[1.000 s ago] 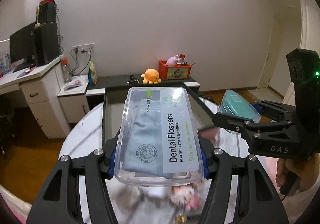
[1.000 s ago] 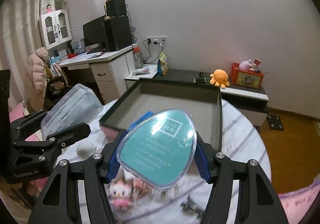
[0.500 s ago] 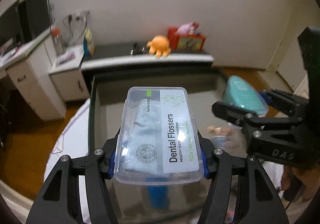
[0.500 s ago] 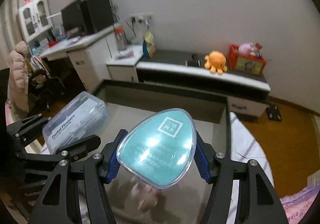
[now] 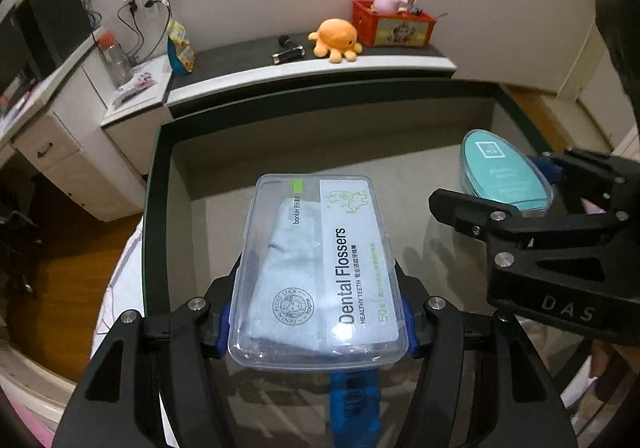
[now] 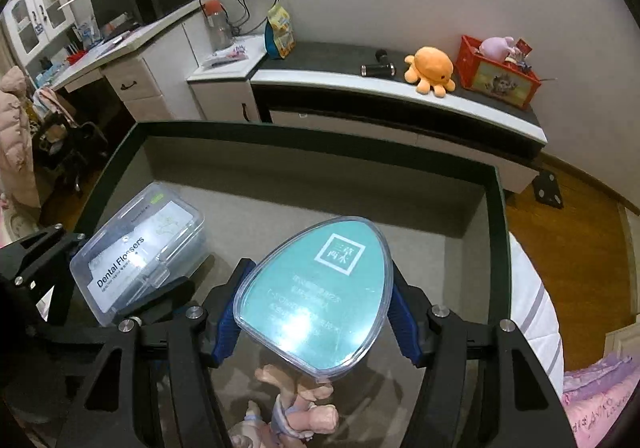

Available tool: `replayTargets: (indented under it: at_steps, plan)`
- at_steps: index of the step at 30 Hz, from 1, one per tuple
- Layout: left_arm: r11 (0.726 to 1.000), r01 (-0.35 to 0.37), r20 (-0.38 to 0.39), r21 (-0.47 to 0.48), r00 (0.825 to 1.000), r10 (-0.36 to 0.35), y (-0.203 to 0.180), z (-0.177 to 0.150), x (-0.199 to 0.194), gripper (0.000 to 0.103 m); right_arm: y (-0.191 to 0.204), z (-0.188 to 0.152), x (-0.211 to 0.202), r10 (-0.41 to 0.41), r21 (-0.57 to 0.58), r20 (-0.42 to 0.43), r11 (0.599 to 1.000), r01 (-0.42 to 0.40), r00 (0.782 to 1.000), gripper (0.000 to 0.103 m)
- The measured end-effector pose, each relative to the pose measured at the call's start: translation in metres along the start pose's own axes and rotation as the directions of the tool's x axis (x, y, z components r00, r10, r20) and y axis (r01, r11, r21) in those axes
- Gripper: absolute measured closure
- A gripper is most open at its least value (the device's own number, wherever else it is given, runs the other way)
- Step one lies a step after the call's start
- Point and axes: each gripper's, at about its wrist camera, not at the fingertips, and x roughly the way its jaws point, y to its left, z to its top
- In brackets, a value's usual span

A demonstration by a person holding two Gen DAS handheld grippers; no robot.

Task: Organize rigid objects
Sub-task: 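Lift both cases over the pink box and lower them inside, then open both tools and withdraw them toward the remaining items on the bed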

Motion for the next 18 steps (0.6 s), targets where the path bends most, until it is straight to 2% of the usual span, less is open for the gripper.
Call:
replayTargets:
  at_steps: [5, 8, 10, 15, 18]
  plan:
    - [1.0, 0.004, -0.007, 0.008, 1.0, -0.003, -0.002, 0.002, 0.002, 0.041, 0.004, 0.001, 0.003, -0.006, -0.018, -0.011, 1.0, 0.006, 1.0, 0.039]
    - [1.0, -0.005, -0.014, 0.018, 1.0, 0.005, -0.003, 0.002, 0.002, 0.036, 0.006, 0.001, 0.004, -0.014, -0.025, -0.021, 1.0, 0.013, 1.0, 0.039]
    - [1.0, -0.017, -0.02, 0.004, 1.0, 0.017, 0.0, 0.002, 0.002, 0.028, 0.004, 0.002, 0.005, -0.011, -0.015, -0.024, 1.0, 0.011, 1.0, 0.039]
    - [1.0, 0.001, -0.011, -0.019, 1.0, -0.002, 0.004, 0.001, -0.002, 0.018, 0.001, 0.002, 0.006, -0.018, 0.0, -0.031, 1.0, 0.018, 0.999, 0.039]
    - [1.0, -0.006, 0.007, -0.026, 1.0, 0.006, 0.006, -0.002, -0.01, 0.014, 0.002, 0.0, -0.002, -0.001, -0.001, 0.008, 1.0, 0.001, 1.0, 0.037]
